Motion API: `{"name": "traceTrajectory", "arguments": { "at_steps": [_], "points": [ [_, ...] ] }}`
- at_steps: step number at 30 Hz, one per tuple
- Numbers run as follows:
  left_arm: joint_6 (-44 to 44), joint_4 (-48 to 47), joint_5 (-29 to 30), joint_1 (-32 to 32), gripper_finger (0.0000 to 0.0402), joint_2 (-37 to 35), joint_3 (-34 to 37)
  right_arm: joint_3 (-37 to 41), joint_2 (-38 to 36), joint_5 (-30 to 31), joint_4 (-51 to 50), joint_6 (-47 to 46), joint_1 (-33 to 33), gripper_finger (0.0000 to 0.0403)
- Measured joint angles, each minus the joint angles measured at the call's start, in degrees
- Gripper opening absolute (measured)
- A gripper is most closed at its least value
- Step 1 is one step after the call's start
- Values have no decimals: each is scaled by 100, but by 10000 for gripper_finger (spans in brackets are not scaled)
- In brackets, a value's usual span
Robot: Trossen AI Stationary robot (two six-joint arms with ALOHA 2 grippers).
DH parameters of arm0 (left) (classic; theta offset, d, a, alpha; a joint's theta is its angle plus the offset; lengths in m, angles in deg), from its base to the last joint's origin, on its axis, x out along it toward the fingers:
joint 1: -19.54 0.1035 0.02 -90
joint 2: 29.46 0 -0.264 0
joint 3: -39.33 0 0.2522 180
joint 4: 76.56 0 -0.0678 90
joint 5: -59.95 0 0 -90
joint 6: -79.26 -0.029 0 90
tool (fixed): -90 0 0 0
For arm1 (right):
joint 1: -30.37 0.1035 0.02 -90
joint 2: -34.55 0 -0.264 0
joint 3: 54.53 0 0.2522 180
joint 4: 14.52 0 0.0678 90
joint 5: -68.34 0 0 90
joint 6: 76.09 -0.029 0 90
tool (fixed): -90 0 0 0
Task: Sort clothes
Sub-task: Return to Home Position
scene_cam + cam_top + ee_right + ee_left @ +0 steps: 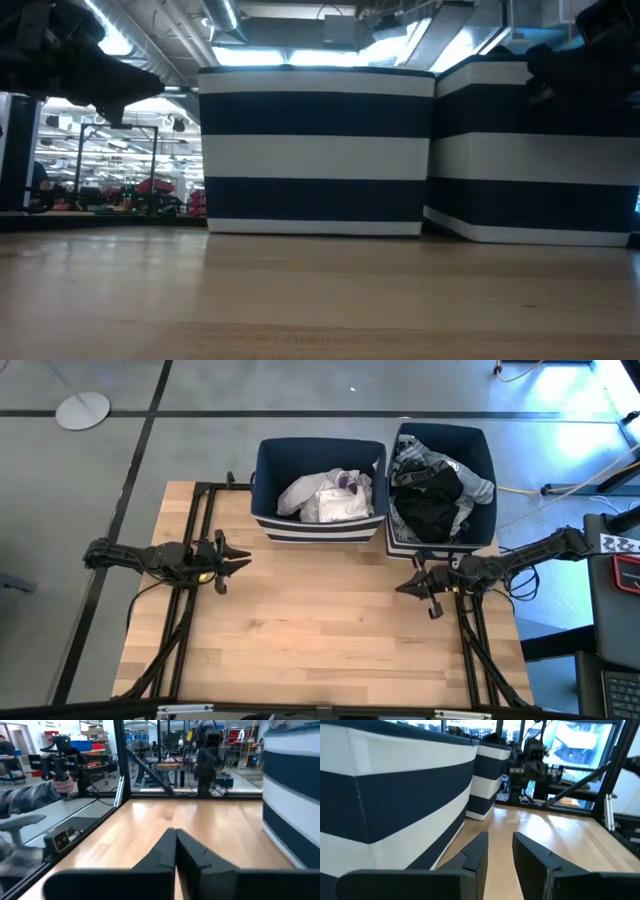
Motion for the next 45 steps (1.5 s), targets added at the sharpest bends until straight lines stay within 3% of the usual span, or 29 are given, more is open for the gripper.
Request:
{"name": "traceTrajectory", "arguments": {
  "at_steps": [9, 18, 27, 45],
  "points": [
    [-55, 48, -1, 0, 78, 1, 20, 82, -198, -224, -268, -115, 0, 7],
    [-78, 41, 0, 0, 77, 0, 20, 89, -1181, 563, -1389, -17, 0, 7],
    [-51, 39, 0, 0, 76, 0, 20, 95, -2275, 9, -2330, -20, 0, 7],
    [-200, 35, 0, 0, 76, 0, 22, 102, -2408, 7, -2328, -39, 0, 7]
  ]
}}
